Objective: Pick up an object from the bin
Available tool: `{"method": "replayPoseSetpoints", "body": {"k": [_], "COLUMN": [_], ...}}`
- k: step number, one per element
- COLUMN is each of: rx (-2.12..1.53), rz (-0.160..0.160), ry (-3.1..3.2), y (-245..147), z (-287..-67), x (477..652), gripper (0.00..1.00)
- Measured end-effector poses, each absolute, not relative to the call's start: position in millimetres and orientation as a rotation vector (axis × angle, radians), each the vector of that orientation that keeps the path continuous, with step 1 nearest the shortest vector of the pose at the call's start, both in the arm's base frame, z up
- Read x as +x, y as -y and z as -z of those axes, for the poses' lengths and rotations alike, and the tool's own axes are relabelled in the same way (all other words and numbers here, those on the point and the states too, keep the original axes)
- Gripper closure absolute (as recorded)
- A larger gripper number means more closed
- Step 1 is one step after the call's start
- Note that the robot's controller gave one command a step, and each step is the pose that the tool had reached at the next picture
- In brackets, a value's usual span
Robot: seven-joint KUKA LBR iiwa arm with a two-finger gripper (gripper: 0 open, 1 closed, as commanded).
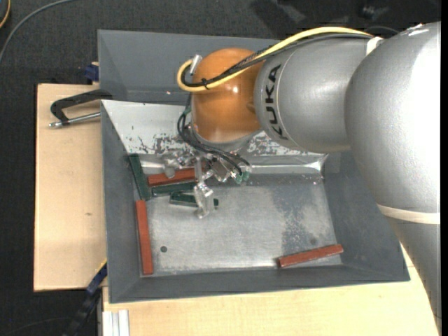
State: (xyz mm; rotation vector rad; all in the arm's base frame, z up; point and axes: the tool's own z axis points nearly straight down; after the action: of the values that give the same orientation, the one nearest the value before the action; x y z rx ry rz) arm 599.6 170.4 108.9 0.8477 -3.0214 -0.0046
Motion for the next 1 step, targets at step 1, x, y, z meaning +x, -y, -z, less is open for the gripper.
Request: {"method": "replayPoseSetpoints", "body": {"k": [1], "rx": [0.818], "rz": [0.005], "ry": [3.035], "y": [-162.9], "z": [-69.6], "x": [598.9], "gripper": [0.00]}}
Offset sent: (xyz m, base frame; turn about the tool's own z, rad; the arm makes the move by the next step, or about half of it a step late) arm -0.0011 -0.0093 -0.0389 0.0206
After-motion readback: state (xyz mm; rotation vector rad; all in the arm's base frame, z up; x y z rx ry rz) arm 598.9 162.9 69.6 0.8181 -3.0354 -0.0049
